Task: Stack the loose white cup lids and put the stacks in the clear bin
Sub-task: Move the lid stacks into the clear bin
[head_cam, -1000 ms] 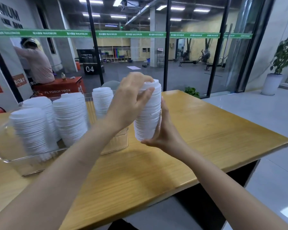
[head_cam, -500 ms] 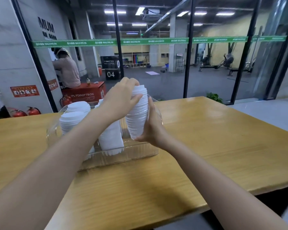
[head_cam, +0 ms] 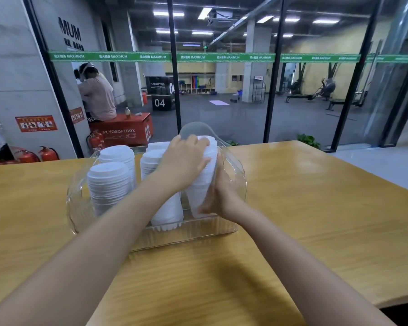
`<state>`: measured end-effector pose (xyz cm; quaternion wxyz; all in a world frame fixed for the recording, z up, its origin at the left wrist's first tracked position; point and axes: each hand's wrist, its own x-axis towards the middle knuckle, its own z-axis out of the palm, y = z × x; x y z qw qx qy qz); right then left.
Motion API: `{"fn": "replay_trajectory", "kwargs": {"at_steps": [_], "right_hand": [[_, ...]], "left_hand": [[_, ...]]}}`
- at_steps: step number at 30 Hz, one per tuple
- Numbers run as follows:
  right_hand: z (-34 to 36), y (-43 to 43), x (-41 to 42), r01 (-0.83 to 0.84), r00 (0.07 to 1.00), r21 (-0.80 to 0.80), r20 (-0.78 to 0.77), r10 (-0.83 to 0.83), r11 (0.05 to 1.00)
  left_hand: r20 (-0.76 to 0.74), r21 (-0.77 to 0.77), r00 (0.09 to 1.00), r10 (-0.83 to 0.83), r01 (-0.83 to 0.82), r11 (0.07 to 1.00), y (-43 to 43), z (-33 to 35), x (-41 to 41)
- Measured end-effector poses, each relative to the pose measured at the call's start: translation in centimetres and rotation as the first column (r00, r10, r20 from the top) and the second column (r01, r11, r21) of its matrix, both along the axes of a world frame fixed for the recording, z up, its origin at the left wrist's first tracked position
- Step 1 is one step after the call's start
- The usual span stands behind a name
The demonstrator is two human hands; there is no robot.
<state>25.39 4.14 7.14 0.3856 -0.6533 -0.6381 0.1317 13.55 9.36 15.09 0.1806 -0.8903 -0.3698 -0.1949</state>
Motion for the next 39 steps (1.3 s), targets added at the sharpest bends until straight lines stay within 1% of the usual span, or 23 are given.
{"fn": "replay_trajectory", "kwargs": {"at_steps": [1,2,4,5,6,8,9,10,12,13,14,16,19,22,27,31,33,39], "right_hand": [[0.4,-0.7,-0.2,0.019,1.000,0.001,0.001,-0.019,1.000],[0.2,-0.9,0.1,0.022,1.000,0.054,0.004,-0.022,0.998],[0.4,-3.1,0.1,0.028,0.991,0.061,0.131,-0.036,0.998],[0.3,-4.0,0.3,0.004,0.977,0.067,0.212,-0.018,0.998],[-0.1,-5.0,0.4,-0.011,0.959,0.127,0.281,-0.025,0.992],[-1.2,-6.2,0.9,-0.042,0.901,0.286,0.424,-0.087,0.957],[-2.3,-6.6,1.5,-0.072,0.860,0.342,0.498,-0.116,0.937],[-3.3,-6.8,2.2,-0.125,0.798,0.401,0.584,-0.148,0.908],[-4.8,-6.9,3.2,-0.220,0.681,0.463,0.703,-0.205,0.859],[-5.1,-7.1,3.4,-0.237,0.653,0.481,0.722,-0.229,0.844],[-5.6,-7.2,3.6,-0.249,0.642,0.501,0.726,-0.246,0.829],[-6.0,-7.3,3.8,-0.241,0.650,0.507,0.718,-0.250,0.828],[-6.4,-7.2,3.7,-0.212,0.680,0.485,0.696,-0.228,0.849],[-6.7,-7.0,3.7,-0.192,0.691,0.481,0.685,-0.230,0.856],[-6.8,-7.0,3.7,-0.172,0.704,0.472,0.673,-0.228,0.864],[-7.0,-7.0,3.7,-0.160,0.692,0.493,0.673,-0.259,0.855],[-7.2,-6.8,3.7,-0.141,0.691,0.488,0.672,-0.268,0.861],[-7.8,-6.3,3.5,-0.113,0.666,0.459,0.693,-0.276,0.881]], "left_hand": [[-0.049,0.005,0.999,-0.006,0.006,1.000,-0.2,-1.0,0.3],[-0.063,0.014,0.998,-0.021,0.022,1.000,-0.3,-1.9,0.5],[0.003,0.023,0.999,-0.047,0.047,0.999,-0.5,-2.8,0.4],[0.048,0.017,0.997,-0.063,0.062,0.998,-0.5,-2.9,0.1],[0.089,0.010,0.993,-0.082,0.082,0.997,-0.4,-2.9,-0.2],[0.131,-0.001,0.985,-0.116,0.117,0.993,-0.6,-3.2,-0.8],[0.139,0.000,0.983,-0.122,0.123,0.992,-0.8,-3.5,-1.0],[0.145,0.007,0.981,-0.125,0.126,0.992,-1.0,-3.9,-1.0],[0.142,0.038,0.982,-0.125,0.121,0.992,-1.2,-4.6,-1.0],[0.129,0.060,0.985,-0.116,0.109,0.992,-1.2,-5.0,-0.9],[0.112,0.084,0.989,-0.102,0.093,0.992,-1.2,-5.3,-0.8],[0.095,0.125,0.992,-0.084,0.072,0.989,-1.0,-5.9,-0.6],[0.119,0.176,0.991,-0.068,0.046,0.983,-1.0,-6.6,-0.1],[0.143,0.222,0.988,-0.050,0.017,0.975,-1.1,-7.3,0.7],[0.206,0.206,0.977,-0.059,0.015,0.978,-1.7,-8.5,0.4],[0.283,0.277,0.939,-0.194,0.113,0.954,-2.9,-10.0,-2.3],[0.272,0.303,0.933,-0.235,0.148,0.941,-3.4,-11.3,-4.4],[0.214,0.287,0.967,-0.139,0.074,0.955,-3.9,-14.3,-11.4]]}}
